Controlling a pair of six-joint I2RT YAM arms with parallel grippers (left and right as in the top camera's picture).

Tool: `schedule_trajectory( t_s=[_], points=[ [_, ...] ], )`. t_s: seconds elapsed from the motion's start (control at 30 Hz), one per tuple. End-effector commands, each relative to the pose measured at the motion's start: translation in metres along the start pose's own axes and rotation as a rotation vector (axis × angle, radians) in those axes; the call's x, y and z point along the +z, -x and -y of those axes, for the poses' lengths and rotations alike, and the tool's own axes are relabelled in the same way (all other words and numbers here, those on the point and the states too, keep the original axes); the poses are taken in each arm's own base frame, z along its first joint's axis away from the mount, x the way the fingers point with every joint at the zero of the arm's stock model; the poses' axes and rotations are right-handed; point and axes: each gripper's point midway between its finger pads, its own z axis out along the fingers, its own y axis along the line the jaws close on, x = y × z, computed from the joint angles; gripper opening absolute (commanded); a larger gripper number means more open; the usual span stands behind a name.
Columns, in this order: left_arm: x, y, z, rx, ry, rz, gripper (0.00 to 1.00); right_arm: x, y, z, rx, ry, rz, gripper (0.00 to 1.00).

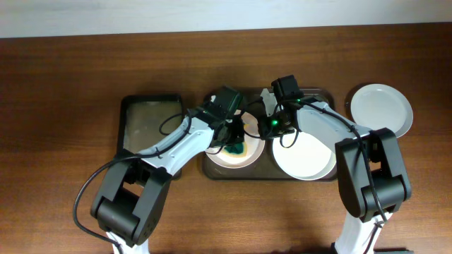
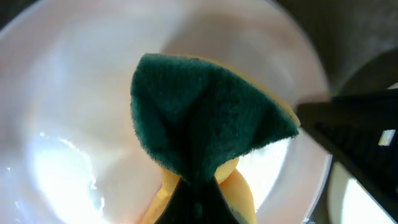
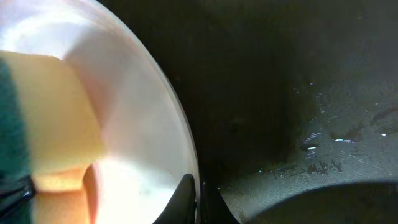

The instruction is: Clean dirty plates on tray and stack at the side

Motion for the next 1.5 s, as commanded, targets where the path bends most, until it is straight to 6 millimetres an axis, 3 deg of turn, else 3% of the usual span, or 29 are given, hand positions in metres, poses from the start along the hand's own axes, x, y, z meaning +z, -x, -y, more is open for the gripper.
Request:
schedule_trajectory(
  t_s=[0.0, 0.1, 0.23, 0.37, 0.47, 0.77, 0.9, 1.03, 1.17, 1.3, 1.47],
  points=[
    [0.003, -0.001, -0.006, -0.006, -0.003, 0.037, 0.0, 0.012, -0.018, 0.015, 0.006, -0.067, -0.055, 0.04],
    [0.014, -0.005, -0.016, -0.007, 0.023, 0.045, 0.0, 0.012, -0.018, 0.015, 0.006, -0.068, -0.055, 0.04],
    [0.015, -0.004, -0.06, -0.009, 0.248, 0.092, 0.0, 0.012, -0.018, 0.015, 0.006, -0.068, -0.056, 0.04],
    [-0.002, 0.004, -0.088, 0.003, 0.428, 0.14, 0.0, 0.012, -0.018, 0.015, 0.006, -0.068, -0.056, 0.04],
    [-0.036, 0.023, -0.105, 0.02, 0.59, 0.227, 0.0, 0.012, -0.018, 0.015, 0.005, -0.068, -0.056, 0.04],
    [-0.086, 0.051, -0.084, -0.008, 0.535, 0.36, 0.0, 0.01, -0.018, 0.013, 0.006, -0.064, -0.058, 0.04],
    [-0.131, 0.063, -0.074, -0.06, 0.424, 0.437, 0.0, -0.004, -0.002, 0.008, -0.015, -0.061, -0.018, 0.04],
    [-0.178, 0.071, -0.083, -0.139, 0.325, 0.491, 0.0, -0.033, 0.022, -0.004, -0.063, -0.057, 0.058, 0.04],
    [-0.215, 0.068, -0.131, -0.267, 0.336, 0.493, 0.0, -0.082, 0.051, -0.02, -0.154, -0.119, 0.152, 0.04],
    [-0.22, 0.051, -0.177, -0.378, 0.393, 0.409, 0.0, -0.135, 0.076, -0.031, -0.251, -0.314, 0.254, 0.04],
    [-0.222, 0.035, -0.206, -0.451, 0.439, 0.342, 0.0, -0.196, 0.096, -0.047, -0.375, -0.656, 0.37, 0.04]
  ],
)
